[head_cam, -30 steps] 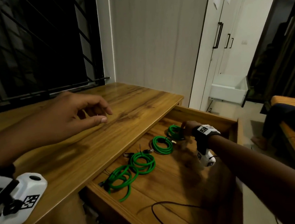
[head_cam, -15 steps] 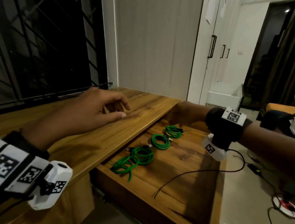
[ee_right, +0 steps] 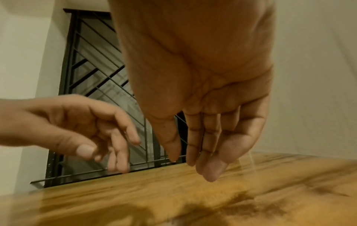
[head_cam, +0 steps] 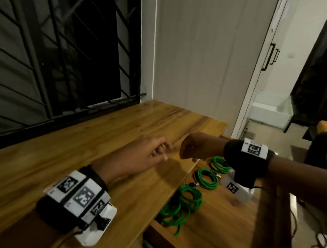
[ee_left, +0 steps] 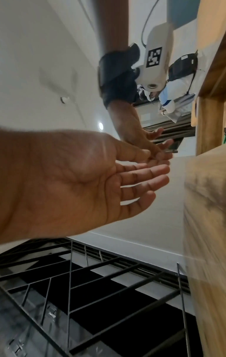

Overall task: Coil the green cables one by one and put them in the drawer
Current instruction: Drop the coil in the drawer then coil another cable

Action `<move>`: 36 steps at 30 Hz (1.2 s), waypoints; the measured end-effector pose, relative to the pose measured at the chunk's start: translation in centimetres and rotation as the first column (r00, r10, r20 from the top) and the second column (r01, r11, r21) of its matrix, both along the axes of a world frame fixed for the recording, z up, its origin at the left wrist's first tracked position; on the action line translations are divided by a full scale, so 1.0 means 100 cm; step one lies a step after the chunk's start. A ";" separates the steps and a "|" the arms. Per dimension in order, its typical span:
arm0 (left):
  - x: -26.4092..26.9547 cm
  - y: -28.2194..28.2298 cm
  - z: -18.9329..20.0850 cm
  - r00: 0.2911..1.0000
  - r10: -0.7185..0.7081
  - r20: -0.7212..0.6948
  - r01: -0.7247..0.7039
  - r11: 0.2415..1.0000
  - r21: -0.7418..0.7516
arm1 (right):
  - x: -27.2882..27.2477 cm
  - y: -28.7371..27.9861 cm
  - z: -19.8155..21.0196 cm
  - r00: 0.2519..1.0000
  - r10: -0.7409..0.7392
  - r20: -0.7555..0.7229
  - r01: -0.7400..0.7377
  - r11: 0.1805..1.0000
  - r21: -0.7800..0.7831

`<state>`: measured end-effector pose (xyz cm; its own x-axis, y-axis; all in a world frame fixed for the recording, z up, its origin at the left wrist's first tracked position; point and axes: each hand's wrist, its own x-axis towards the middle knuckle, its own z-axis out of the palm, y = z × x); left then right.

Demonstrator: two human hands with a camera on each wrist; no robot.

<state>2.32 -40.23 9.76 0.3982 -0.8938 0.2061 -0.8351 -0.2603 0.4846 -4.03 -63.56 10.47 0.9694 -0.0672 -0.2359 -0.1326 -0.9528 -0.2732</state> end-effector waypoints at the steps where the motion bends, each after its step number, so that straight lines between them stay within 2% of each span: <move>1: 0.002 0.000 0.001 1.000 0.017 0.008 -0.017 0.999 0.040 | 0.005 0.003 0.008 1.000 -0.025 0.006 0.025 1.000 0.017; 5: 0.003 -0.001 0.015 0.991 0.128 0.032 -0.131 0.983 0.131 | 0.007 0.015 0.043 0.998 -0.038 0.042 0.036 0.999 0.035; 10: -0.012 -0.017 0.039 0.966 0.176 -0.190 -0.144 0.974 0.172 | -0.027 0.012 0.089 0.999 -0.047 -0.008 0.047 0.998 0.042; 15: -0.033 -0.044 0.051 0.916 0.148 -0.373 -0.073 0.975 0.208 | -0.095 -0.033 0.113 0.999 -0.030 -0.032 0.032 0.997 0.069; 19: -0.047 -0.070 0.031 0.896 0.134 -0.422 -0.037 0.972 0.230 | -0.165 -0.060 0.101 0.983 -0.148 -0.107 0.157 0.984 0.082; 23: -0.069 -0.101 0.002 0.923 0.102 -0.371 0.019 0.951 0.308 | -0.221 -0.084 0.052 0.944 -0.298 -0.142 0.317 0.937 0.144; 26: -0.072 -0.119 -0.016 0.941 0.079 -0.329 0.049 0.930 0.364 | -0.242 -0.093 0.007 0.878 -0.453 -0.157 0.476 0.860 0.183; 28: -0.070 -0.129 -0.026 0.945 0.092 -0.315 0.037 0.924 0.380 | -0.246 -0.094 -0.020 0.798 -0.580 -0.166 0.603 0.776 0.185; 29: -0.070 -0.134 -0.031 0.943 0.099 -0.317 0.030 0.925 0.378 | -0.247 -0.095 -0.033 0.747 -0.646 -0.159 0.665 0.719 0.202; 31: -0.071 -0.142 -0.040 0.938 0.113 -0.328 0.013 0.934 0.358 | -0.245 -0.097 -0.053 0.595 -0.780 -0.193 0.800 0.549 0.243; 33: -0.074 -0.146 -0.046 0.925 0.123 -0.359 0.011 0.937 0.349 | -0.245 -0.098 -0.074 0.465 -0.840 -0.279 0.878 0.399 0.263; 36: -0.072 -0.147 -0.052 0.898 0.117 -0.424 0.039 0.940 0.340 | -0.246 -0.086 -0.097 0.376 -0.838 -0.397 0.904 0.237 0.356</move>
